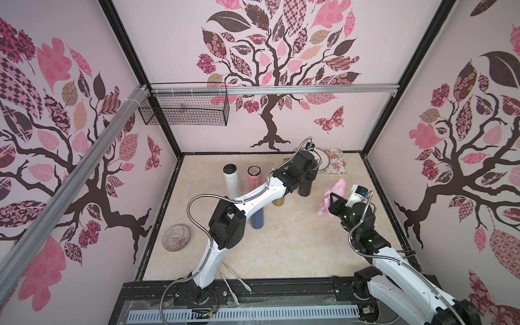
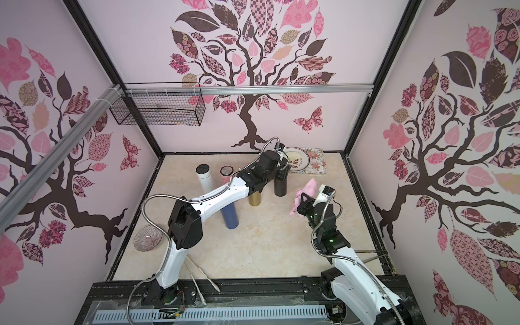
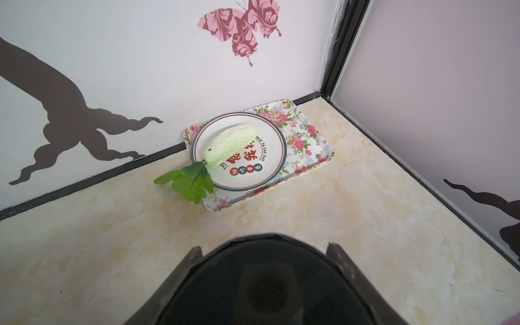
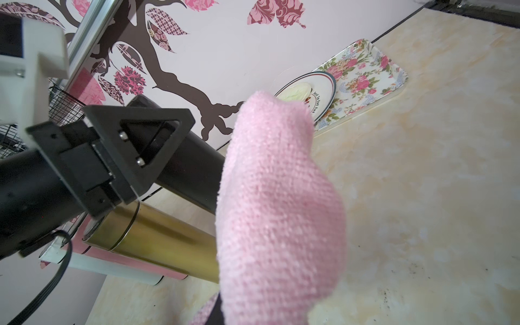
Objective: Wipe the surface of the thermos
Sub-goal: Place the thermos at the center of the board.
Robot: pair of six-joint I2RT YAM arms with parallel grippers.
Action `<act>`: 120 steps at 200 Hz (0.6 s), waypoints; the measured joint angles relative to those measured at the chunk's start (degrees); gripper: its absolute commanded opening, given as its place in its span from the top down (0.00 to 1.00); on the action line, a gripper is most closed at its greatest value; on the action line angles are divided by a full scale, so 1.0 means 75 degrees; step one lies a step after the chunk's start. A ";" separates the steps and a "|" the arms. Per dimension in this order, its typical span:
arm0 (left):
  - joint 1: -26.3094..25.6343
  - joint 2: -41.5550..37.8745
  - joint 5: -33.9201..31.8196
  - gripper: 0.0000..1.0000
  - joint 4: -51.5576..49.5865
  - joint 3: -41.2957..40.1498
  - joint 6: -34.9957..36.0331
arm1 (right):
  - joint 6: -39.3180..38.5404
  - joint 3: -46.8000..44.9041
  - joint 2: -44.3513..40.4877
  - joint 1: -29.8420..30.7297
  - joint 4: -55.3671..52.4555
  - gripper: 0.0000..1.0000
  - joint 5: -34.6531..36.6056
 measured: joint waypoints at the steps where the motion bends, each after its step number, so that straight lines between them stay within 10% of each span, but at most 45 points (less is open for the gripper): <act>1: 0.0003 0.0009 0.0000 1.00 0.0000 0.0012 0.0000 | 0.0009 -0.0003 0.0009 0.0000 0.0012 1.00 -0.0009; 120: 0.0052 0.1110 0.0070 1.00 0.0087 0.0819 0.0041 | 0.0192 -0.0224 0.0289 -0.0035 0.0469 1.00 -0.0236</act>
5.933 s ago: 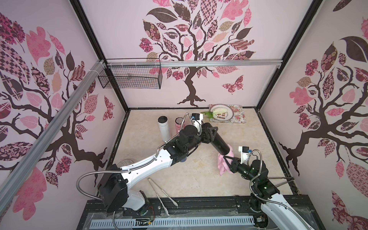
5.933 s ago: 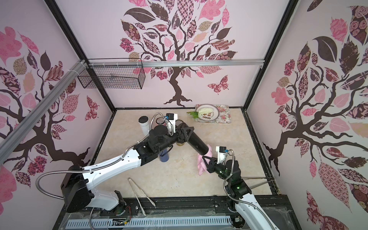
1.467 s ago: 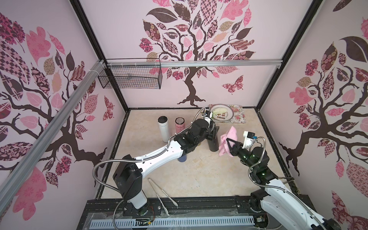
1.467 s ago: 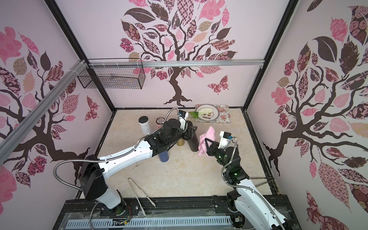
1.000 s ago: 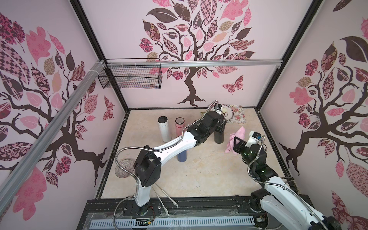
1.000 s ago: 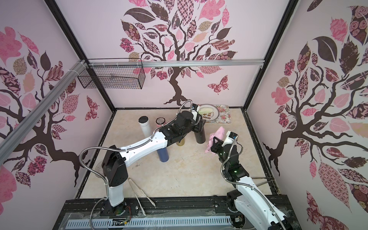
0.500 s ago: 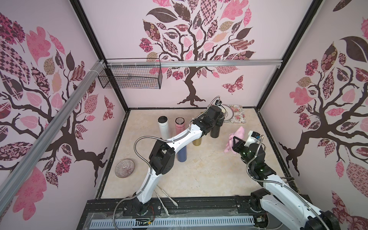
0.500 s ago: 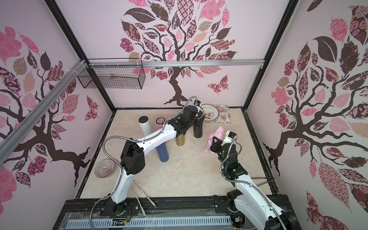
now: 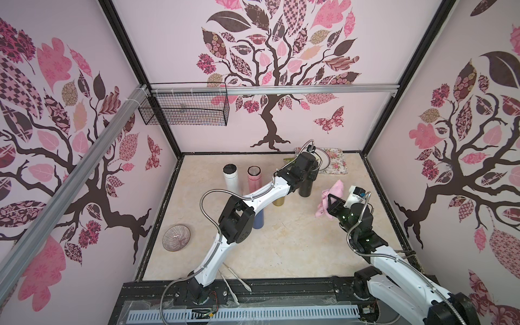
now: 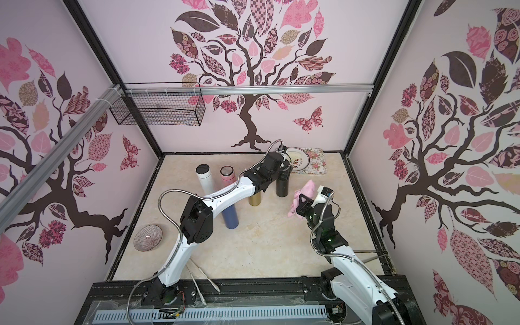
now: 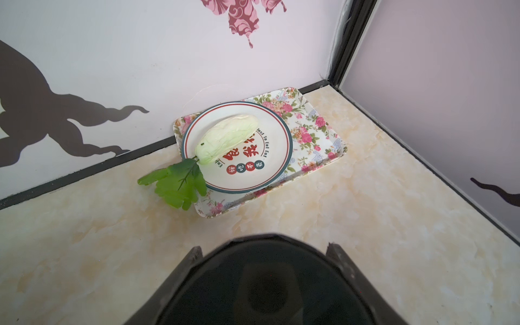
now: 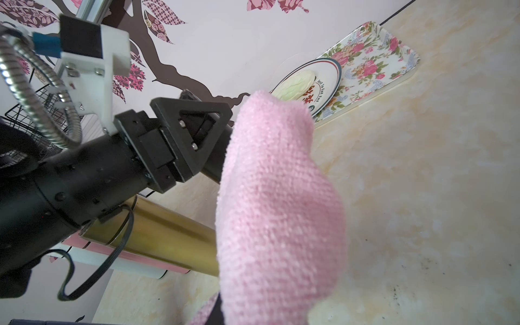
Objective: Wipe the surface of the thermos
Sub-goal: Place the thermos at the center of the board.
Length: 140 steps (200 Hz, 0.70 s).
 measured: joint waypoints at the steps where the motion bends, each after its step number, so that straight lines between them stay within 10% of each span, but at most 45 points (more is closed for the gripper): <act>1: -0.0003 0.0003 -0.0003 1.00 0.0003 0.0003 0.0006 | 0.0000 -0.0003 0.0000 0.0000 0.0006 1.00 0.0000; 61: -0.0134 0.0006 -0.0254 0.03 0.0058 0.0000 0.0300 | 0.0017 -0.0108 0.0006 0.0000 0.0041 1.00 -0.0067; 140: -0.0213 -0.0437 -0.0318 0.02 0.0303 -0.0137 0.0411 | 0.0035 -0.0102 0.0096 0.0000 0.0076 1.00 -0.0303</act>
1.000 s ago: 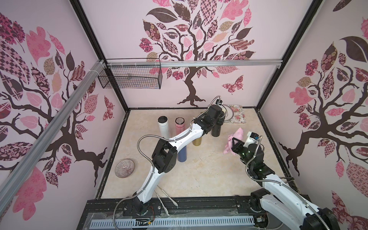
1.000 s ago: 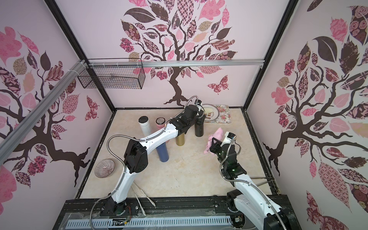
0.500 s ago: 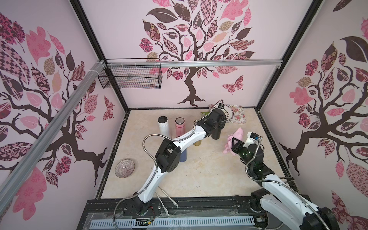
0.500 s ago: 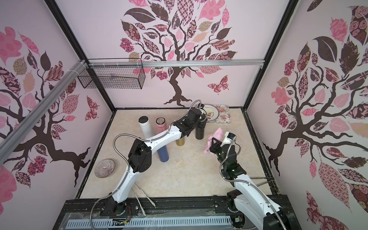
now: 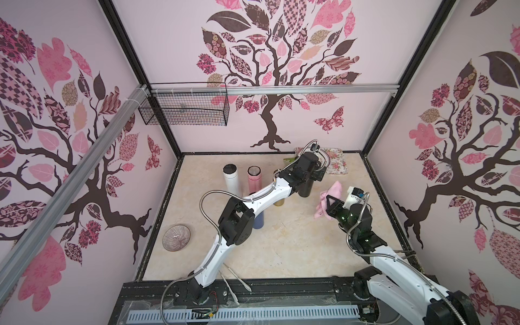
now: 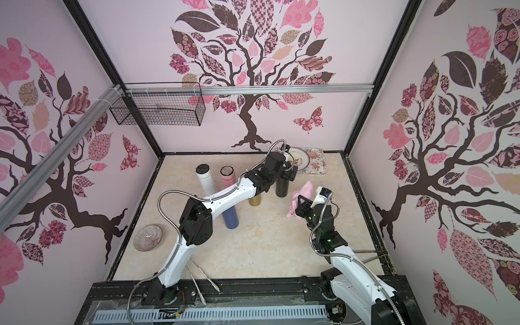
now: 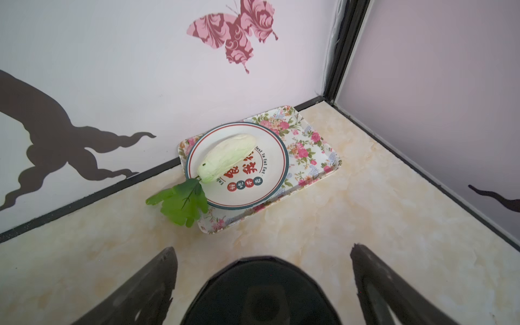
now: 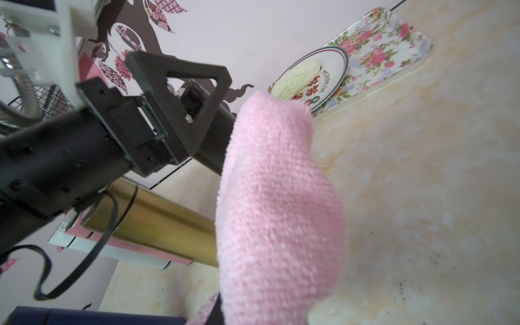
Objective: Wipe the surface of the thermos
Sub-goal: Place the thermos at the center of the board, then pick up the thermos from the center of the board.
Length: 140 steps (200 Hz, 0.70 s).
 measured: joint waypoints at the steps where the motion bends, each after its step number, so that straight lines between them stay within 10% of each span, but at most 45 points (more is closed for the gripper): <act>1: -0.0006 -0.0035 0.0000 0.02 -0.0003 -0.0012 0.0003 | 0.0000 0.0000 0.0000 0.0000 -0.0006 1.00 -0.0006; 140: -0.0064 -0.4820 -0.0621 0.04 -0.1556 -0.2838 -0.1055 | -0.0551 0.0813 -0.0600 0.0000 -0.2623 1.00 -0.1259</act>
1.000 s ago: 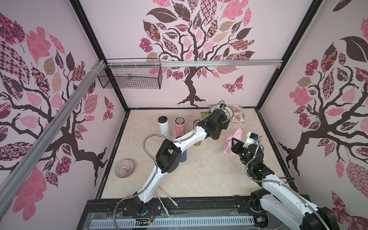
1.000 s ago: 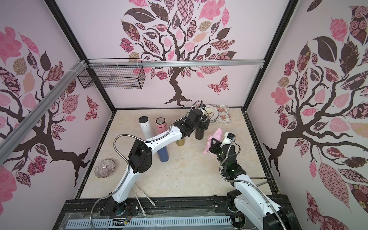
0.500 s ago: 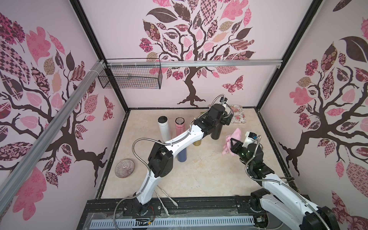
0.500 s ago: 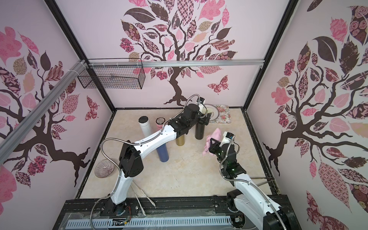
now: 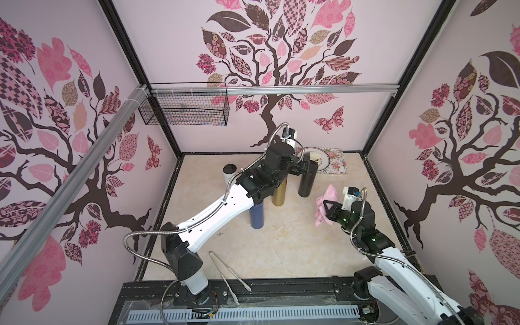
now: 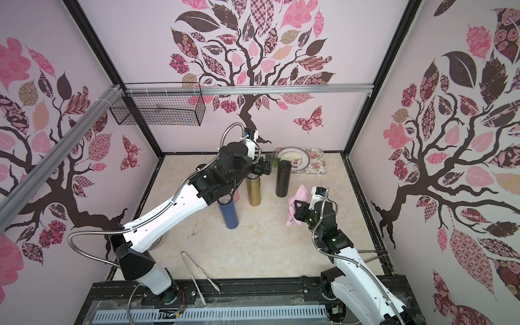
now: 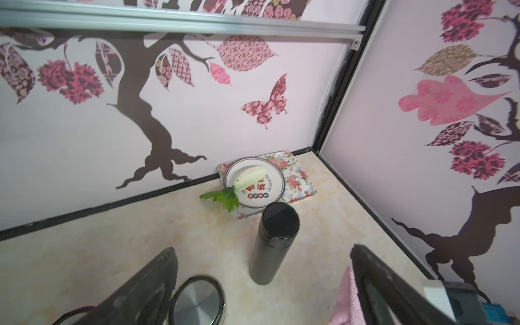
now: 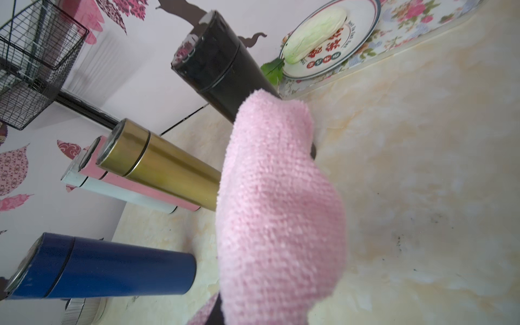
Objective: Wipe the surface of the thermos
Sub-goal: Pick up the thermos from the center of the board.
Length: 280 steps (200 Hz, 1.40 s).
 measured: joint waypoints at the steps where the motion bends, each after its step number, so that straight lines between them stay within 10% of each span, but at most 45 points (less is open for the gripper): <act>1: 0.0012 -0.0003 0.0006 0.04 -0.0015 -0.0015 -0.0012 | 0.0000 0.0000 0.0009 0.0000 -0.0009 1.00 -0.0009; 280: 0.0857 0.1571 0.0650 0.15 -0.1005 -0.0772 -0.1026 | 0.0417 -0.0254 0.1343 0.0000 0.0638 1.00 -0.0924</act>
